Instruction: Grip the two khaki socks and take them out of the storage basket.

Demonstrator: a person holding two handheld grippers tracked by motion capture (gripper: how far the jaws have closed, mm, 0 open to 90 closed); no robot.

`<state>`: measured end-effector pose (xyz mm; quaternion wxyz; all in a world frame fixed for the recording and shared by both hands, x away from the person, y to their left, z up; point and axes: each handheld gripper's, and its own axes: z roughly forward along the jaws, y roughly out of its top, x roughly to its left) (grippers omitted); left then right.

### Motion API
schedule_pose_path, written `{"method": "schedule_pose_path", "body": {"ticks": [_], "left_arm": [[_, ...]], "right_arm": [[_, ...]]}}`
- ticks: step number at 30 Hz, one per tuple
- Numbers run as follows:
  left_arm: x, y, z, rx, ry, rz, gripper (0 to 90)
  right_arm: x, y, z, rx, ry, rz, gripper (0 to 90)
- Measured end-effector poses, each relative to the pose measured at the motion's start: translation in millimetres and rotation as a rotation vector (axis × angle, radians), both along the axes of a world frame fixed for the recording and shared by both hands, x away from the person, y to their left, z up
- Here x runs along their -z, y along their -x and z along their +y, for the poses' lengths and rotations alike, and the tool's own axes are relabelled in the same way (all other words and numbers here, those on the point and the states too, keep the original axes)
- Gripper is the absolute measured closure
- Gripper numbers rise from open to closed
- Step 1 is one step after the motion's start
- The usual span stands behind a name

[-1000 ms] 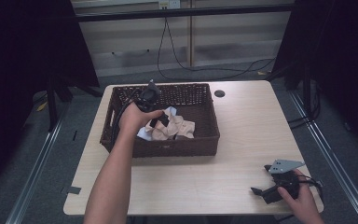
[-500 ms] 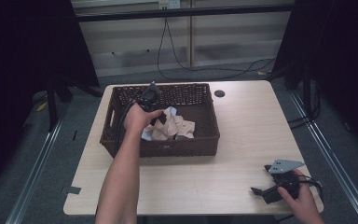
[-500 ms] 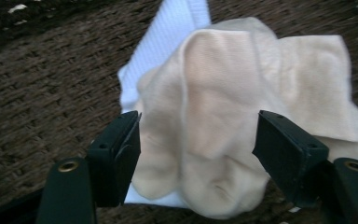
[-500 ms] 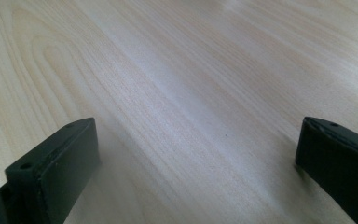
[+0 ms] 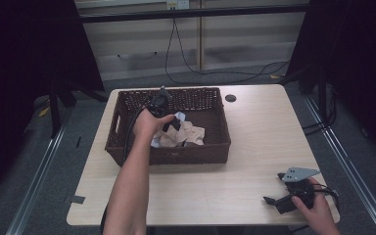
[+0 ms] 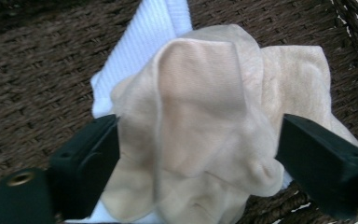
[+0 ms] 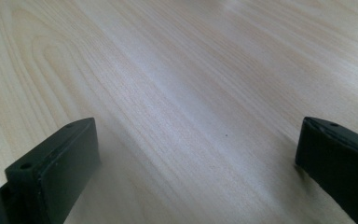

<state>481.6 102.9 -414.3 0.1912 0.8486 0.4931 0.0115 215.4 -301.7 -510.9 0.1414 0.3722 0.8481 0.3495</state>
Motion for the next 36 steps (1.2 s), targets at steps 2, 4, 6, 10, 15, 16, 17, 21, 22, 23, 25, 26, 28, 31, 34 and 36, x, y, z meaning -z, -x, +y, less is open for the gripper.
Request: {"method": "schedule_pose_path", "body": {"ticks": [2, 4, 6, 10, 15, 16, 17, 21, 22, 23, 25, 26, 28, 31, 34, 36], "left_arm": [[1.3, 0.6, -2.7, -0.016, -0.007, -0.001, 9.5], [3.0, 1.3, -6.1, -0.018, -0.016, 0.004, 8.6], [4.4, 1.3, -8.7, -0.015, -0.026, 0.002, 8.8], [5.1, 0.8, -11.5, -0.004, -0.038, -0.010, 15.6], [7.3, 0.5, -12.9, 0.020, -0.045, 0.007, 35.2], [7.6, 0.3, -12.8, 0.024, -0.046, 0.007, 36.5], [7.7, 0.7, -13.1, 0.023, -0.048, 0.016, 40.3], [10.1, 0.8, -14.0, 0.041, -0.057, 0.036, 55.5], [10.6, 0.8, -14.2, 0.047, -0.059, 0.040, 58.7], [10.6, 0.5, -13.8, 0.050, -0.059, 0.046, 63.2], [9.7, 0.2, -12.9, 0.054, -0.051, 0.058, 74.1], [9.6, 0.5, -12.9, 0.049, -0.042, 0.065, 78.7], [7.5, 0.7, -11.9, 0.061, -0.053, 0.070, 82.5], [0.7, 2.2, -10.4, 0.054, -0.035, 0.075, 83.6], [-8.2, 3.2, -5.5, 0.042, -0.018, 0.072, 83.6], [-15.4, 4.3, -1.5, 0.042, -0.015, 0.076, 83.6]], "right_arm": [[0.0, 0.1, 0.0, 0.001, 0.000, 0.001, 0.0], [0.0, 0.0, 0.0, 0.000, 0.000, 0.000, 0.0], [0.0, -0.1, 0.0, 0.000, 0.000, 0.000, 0.0], [0.0, -0.1, 0.0, 0.000, 0.000, 0.000, 0.0], [0.0, -0.1, 0.0, 0.000, 0.000, 0.000, 0.0], [0.0, -0.1, 0.0, 0.000, 0.000, 0.000, 0.0], [0.0, -0.1, 0.0, 0.000, 0.000, 0.000, 0.0], [0.0, -0.1, 0.0, 0.000, 0.000, 0.000, 0.0], [0.0, -0.1, 0.0, 0.000, 0.000, 0.000, 0.0], [0.0, 0.0, 0.0, 0.000, 0.000, 0.000, 0.0], [0.0, 0.0, 0.0, 0.000, 0.000, 0.000, 0.0], [0.0, -0.1, 0.0, 0.000, 0.000, 0.000, 0.0], [0.0, -0.1, 0.0, 0.000, 0.000, 0.000, 0.0], [0.0, -0.1, 0.0, 0.000, 0.000, 0.000, 0.0], [0.0, 0.0, 0.0, 0.001, -0.001, 0.001, 0.0], [0.0, 0.0, 0.0, 0.001, 0.000, 0.000, 0.0]]}}
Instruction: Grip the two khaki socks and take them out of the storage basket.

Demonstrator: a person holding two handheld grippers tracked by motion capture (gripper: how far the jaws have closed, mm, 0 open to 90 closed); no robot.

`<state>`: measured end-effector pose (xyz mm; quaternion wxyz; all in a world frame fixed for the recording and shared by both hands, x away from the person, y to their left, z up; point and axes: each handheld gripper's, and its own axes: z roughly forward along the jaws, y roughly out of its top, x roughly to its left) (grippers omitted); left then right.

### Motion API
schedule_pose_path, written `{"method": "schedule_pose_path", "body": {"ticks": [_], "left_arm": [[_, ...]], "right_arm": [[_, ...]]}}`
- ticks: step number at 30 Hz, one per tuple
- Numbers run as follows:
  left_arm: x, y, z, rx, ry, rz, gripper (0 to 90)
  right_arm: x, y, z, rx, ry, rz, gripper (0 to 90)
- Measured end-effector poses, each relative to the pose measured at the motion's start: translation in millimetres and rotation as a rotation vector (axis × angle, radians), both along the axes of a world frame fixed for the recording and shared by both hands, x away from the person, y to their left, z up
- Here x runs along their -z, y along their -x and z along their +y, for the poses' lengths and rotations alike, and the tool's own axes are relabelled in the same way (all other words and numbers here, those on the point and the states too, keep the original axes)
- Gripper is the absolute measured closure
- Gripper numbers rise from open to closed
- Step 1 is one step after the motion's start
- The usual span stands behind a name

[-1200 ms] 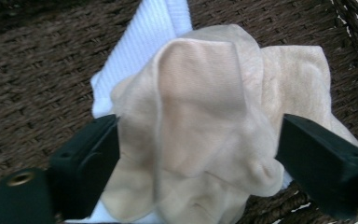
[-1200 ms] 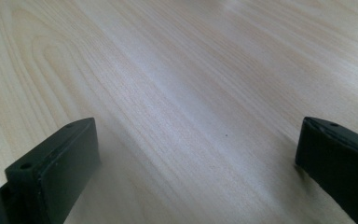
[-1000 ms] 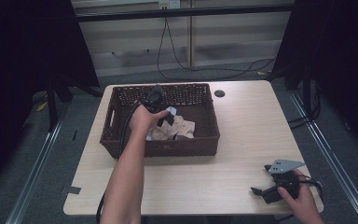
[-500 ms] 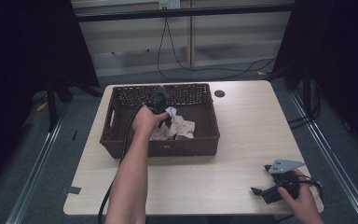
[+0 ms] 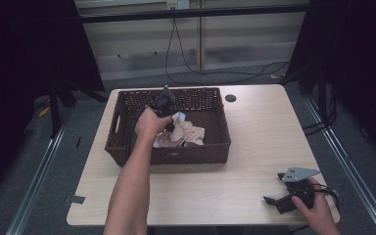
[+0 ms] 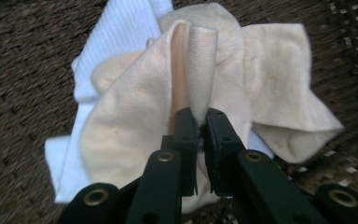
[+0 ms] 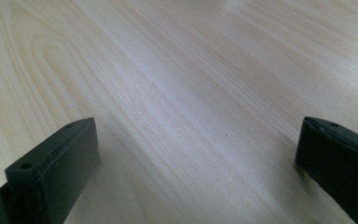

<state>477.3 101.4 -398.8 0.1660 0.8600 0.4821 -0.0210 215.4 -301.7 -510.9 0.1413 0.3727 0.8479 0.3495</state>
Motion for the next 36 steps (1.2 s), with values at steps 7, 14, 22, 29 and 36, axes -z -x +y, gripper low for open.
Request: {"method": "schedule_pose_path", "body": {"ticks": [7, 14, 22, 29, 36], "left_arm": [[-26.8, 5.1, 8.1, 0.027, 0.017, 0.018, 83.6], [-57.0, 11.0, 8.3, 0.061, 0.029, 0.026, 83.6], [-85.2, 16.8, 9.9, 0.092, 0.053, 0.041, 83.6], [-105.8, 21.9, 10.2, 0.128, 0.060, 0.049, 83.6], [-124.8, 30.7, 10.9, 0.157, 0.084, 0.055, 83.6]], "right_arm": [[-0.2, -0.1, -0.1, -0.002, 0.001, 0.002, 0.0], [-0.2, -0.2, -0.2, -0.004, 0.001, 0.001, 0.0], [-0.2, -0.1, -0.2, -0.002, 0.001, 0.003, 0.0], [-0.2, -0.1, -0.2, -0.003, 0.001, 0.002, 0.0], [-0.2, -0.1, -0.2, -0.003, 0.001, 0.002, 0.0]]}}
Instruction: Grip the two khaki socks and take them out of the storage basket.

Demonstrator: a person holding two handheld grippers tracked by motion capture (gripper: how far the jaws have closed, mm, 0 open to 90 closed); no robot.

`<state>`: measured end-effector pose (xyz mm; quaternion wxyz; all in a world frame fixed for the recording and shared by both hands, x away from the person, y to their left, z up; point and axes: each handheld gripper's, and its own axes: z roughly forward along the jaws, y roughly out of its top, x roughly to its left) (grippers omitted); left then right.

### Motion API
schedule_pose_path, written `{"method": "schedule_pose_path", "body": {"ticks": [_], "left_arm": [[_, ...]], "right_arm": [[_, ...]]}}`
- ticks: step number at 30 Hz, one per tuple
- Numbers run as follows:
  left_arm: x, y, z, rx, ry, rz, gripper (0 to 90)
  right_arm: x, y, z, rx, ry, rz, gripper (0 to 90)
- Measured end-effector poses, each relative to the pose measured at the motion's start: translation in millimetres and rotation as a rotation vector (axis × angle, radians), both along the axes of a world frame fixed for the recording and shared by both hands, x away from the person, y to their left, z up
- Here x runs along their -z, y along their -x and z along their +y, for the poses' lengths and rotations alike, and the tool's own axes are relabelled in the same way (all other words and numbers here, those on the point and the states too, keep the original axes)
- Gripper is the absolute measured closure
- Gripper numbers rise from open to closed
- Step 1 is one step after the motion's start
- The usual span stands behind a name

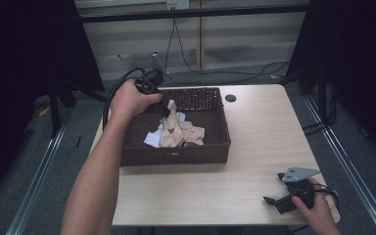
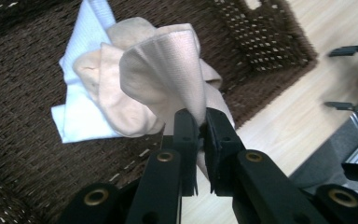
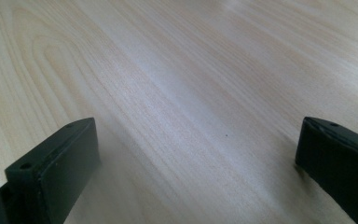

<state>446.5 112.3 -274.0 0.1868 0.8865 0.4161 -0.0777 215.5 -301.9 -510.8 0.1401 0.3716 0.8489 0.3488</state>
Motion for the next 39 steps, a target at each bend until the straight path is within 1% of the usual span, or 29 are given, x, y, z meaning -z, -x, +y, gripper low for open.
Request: {"method": "schedule_pose_path", "body": {"ticks": [2, 5, 9, 12, 15, 18, 20, 24, 27, 29, 32, 35, 38, 39], "left_arm": [[-5.3, 3.2, -0.4, 0.009, 0.000, -0.009, 83.6], [-13.2, 7.5, -1.2, 0.029, 0.008, -0.002, 83.6], [-24.7, 12.5, -2.1, 0.037, 0.022, -0.018, 83.6], [-33.9, 15.6, -1.6, 0.040, 0.034, -0.022, 83.5], [-41.2, 18.4, -0.9, 0.041, 0.038, -0.019, 83.5], [-48.1, 21.3, -0.4, 0.045, 0.027, -0.017, 83.6], [-52.8, 23.5, -0.3, 0.047, 0.033, -0.019, 83.5], [-61.7, 28.5, 0.6, 0.056, 0.044, -0.006, 83.5], [-66.5, 33.4, 0.7, 0.069, 0.044, -0.005, 83.5], [-69.8, 37.0, 0.2, 0.080, 0.035, -0.009, 83.5], [-74.1, 40.9, 0.2, 0.089, 0.041, -0.011, 83.4], [-76.1, 44.6, -0.9, 0.098, 0.037, -0.010, 83.4], [-77.0, 49.9, -2.9, 0.123, 0.037, -0.008, 83.4], [-77.1, 51.9, -3.7, 0.132, 0.039, -0.015, 83.3]], "right_arm": [[0.0, 0.0, 0.0, 0.000, 0.000, 0.000, 0.0], [0.0, -0.1, 0.0, -0.001, 0.000, -0.001, 0.0], [0.0, 0.0, 0.0, 0.000, 0.000, 0.000, 0.0], [0.0, 0.1, 0.1, 0.001, -0.001, 0.001, 0.0], [0.0, 0.0, 0.0, 0.000, 0.000, 0.000, 0.0], [0.0, 0.0, 0.0, 0.000, 0.000, 0.000, 0.0], [0.0, 0.0, 0.0, 0.000, 0.000, 0.000, 0.0], [0.0, 0.0, 0.0, 0.000, 0.000, 0.000, 0.0], [0.0, 0.0, 0.0, 0.000, 0.000, 0.000, 0.0], [0.0, 0.0, 0.0, 0.000, 0.000, 0.000, 0.0], [0.0, 0.0, 0.0, 0.000, 0.000, 0.000, 0.0], [0.0, 0.0, 0.0, 0.000, 0.000, 0.000, 0.0], [0.0, -0.1, -0.1, -0.001, 0.001, -0.001, 0.0], [0.0, -0.1, -0.1, -0.001, 0.001, -0.001, 0.0]]}}
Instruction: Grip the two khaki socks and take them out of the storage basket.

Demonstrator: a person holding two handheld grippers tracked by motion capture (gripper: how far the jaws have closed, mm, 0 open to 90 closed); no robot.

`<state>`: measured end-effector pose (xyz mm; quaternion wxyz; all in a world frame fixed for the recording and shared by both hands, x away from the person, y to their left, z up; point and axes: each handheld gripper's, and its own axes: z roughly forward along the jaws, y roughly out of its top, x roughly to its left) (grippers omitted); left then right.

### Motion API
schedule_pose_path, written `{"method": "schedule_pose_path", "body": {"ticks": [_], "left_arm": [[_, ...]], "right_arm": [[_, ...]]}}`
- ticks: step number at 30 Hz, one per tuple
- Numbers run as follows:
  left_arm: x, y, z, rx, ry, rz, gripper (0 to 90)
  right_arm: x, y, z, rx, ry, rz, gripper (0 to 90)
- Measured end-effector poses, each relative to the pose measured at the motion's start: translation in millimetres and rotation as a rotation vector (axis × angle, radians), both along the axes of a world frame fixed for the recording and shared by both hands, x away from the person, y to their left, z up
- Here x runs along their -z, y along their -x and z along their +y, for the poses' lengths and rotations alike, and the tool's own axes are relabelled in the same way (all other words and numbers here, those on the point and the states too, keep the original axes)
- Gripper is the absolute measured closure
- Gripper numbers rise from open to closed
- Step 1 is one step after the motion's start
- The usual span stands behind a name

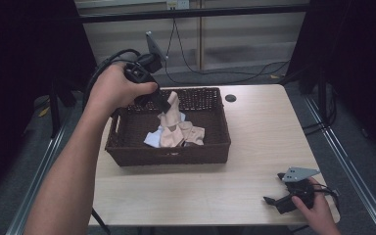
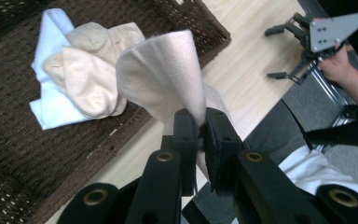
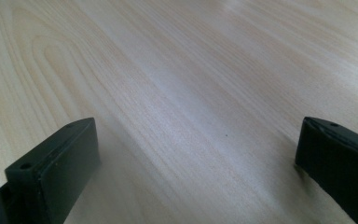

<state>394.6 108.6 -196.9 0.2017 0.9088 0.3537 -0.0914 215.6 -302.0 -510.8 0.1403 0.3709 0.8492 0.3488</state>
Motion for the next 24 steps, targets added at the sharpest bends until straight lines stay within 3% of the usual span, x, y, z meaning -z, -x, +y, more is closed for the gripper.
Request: {"method": "schedule_pose_path", "body": {"ticks": [5, 11, 17, 24], "left_arm": [[0.9, 14.9, -3.6, 0.044, 0.012, 0.001, 83.0], [8.9, 34.9, -14.0, 0.124, 0.005, -0.025, 82.5], [20.9, 48.9, -23.0, 0.192, 0.053, -0.025, 81.4], [38.0, 57.9, -34.9, 0.233, 0.037, -0.024, 79.9]], "right_arm": [[0.0, 0.1, 0.0, 0.001, 0.000, 0.001, 0.0], [0.0, 0.0, 0.0, 0.000, 0.000, 0.000, 0.0], [0.0, 0.0, 0.0, 0.000, 0.000, 0.000, 0.0], [0.1, 0.0, 0.1, 0.001, -0.001, -0.001, 0.0]]}}
